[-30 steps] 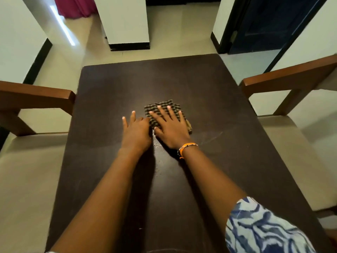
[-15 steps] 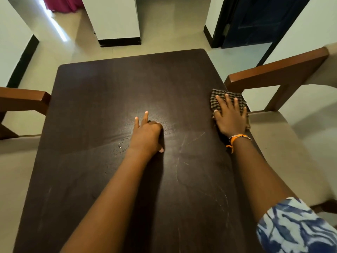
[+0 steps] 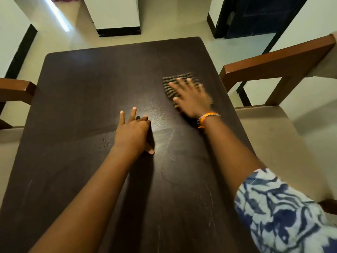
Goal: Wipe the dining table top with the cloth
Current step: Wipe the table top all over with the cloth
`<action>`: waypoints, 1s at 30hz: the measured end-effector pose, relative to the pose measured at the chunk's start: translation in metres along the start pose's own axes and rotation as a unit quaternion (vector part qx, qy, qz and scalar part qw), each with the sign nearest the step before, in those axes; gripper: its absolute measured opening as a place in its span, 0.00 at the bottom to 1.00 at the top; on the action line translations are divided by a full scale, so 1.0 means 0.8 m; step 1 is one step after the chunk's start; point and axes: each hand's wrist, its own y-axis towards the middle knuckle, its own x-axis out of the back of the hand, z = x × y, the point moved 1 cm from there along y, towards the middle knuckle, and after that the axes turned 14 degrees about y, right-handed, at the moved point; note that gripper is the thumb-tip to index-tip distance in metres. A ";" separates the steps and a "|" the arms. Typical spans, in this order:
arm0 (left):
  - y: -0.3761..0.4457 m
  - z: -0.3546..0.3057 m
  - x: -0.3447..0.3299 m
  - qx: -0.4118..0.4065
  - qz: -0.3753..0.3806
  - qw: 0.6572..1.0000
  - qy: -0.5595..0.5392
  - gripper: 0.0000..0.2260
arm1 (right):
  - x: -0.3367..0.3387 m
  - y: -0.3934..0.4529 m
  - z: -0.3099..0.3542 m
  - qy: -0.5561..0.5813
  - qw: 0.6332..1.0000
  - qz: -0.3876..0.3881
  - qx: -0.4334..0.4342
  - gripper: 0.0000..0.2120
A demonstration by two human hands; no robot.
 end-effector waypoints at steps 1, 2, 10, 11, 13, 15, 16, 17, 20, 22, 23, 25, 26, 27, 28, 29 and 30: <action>-0.001 -0.001 0.001 0.005 0.004 1.000 0.003 0.38 | 0.015 0.001 -0.025 0.003 0.999 -0.008 -0.033 0.25; -0.002 -0.002 0.001 0.009 0.006 1.000 0.009 0.38 | 0.029 -0.001 -0.047 0.005 0.998 -0.015 -0.065 0.25; -0.007 -0.010 0.002 0.029 0.000 0.999 0.029 0.36 | 0.039 -0.096 -0.079 0.024 0.988 -0.079 -0.131 0.25; -0.007 -0.010 0.002 0.028 0.000 0.999 0.025 0.35 | 0.033 -0.121 -0.079 0.022 0.987 -0.088 -0.133 0.25; -0.006 -0.009 0.001 0.028 -0.001 0.999 0.017 0.35 | 0.024 -0.156 -0.075 0.012 0.985 -0.095 -0.141 0.25; -0.006 -0.009 0.001 0.029 0.000 0.999 0.021 0.36 | 0.021 -0.164 -0.066 0.012 0.982 -0.098 -0.163 0.25; -0.007 -0.010 0.001 0.029 0.000 0.999 0.026 0.36 | 0.018 -0.161 -0.056 0.011 0.980 -0.102 -0.173 0.25; -0.007 -0.011 0.001 0.029 -0.003 0.999 0.032 0.37 | 0.014 -0.156 -0.045 0.006 0.979 -0.109 -0.173 0.25; -0.012 -0.012 0.000 0.033 -0.012 0.998 0.044 0.41 | -0.013 -0.138 0.011 -0.006 0.986 -0.101 -0.135 0.26; -0.023 -0.010 -0.005 0.050 -0.029 0.998 0.038 0.44 | -0.038 -0.129 0.060 -0.012 0.993 -0.076 -0.094 0.26; -0.031 -0.007 -0.010 0.062 -0.035 0.997 0.030 0.45 | -0.050 -0.126 0.085 -0.011 0.996 -0.060 -0.069 0.26; -0.048 0.000 -0.024 0.089 -0.031 0.996 -0.002 0.46 | -0.073 -0.121 0.132 0.000 1.000 -0.025 -0.013 0.27; -0.058 0.004 -0.031 0.101 -0.022 0.994 -0.020 0.47 | -0.081 -0.122 0.147 0.002 1.000 -0.006 0.015 0.26; -0.067 0.008 -0.036 0.109 -0.008 0.994 -0.030 0.48 | -0.086 -0.125 0.156 -0.001 0.999 0.012 0.037 0.26; -0.074 0.011 -0.039 0.111 0.005 0.993 -0.030 0.49 | -0.088 -0.128 0.157 -0.007 0.998 0.026 0.055 0.26; -0.078 0.014 -0.041 0.107 0.015 0.994 -0.024 0.51 | -0.086 -0.131 0.150 -0.012 0.997 0.034 0.069 0.26; -0.080 0.015 -0.040 0.102 0.024 0.994 -0.017 0.51 | -0.079 -0.135 0.138 -0.012 0.996 0.036 0.078 0.27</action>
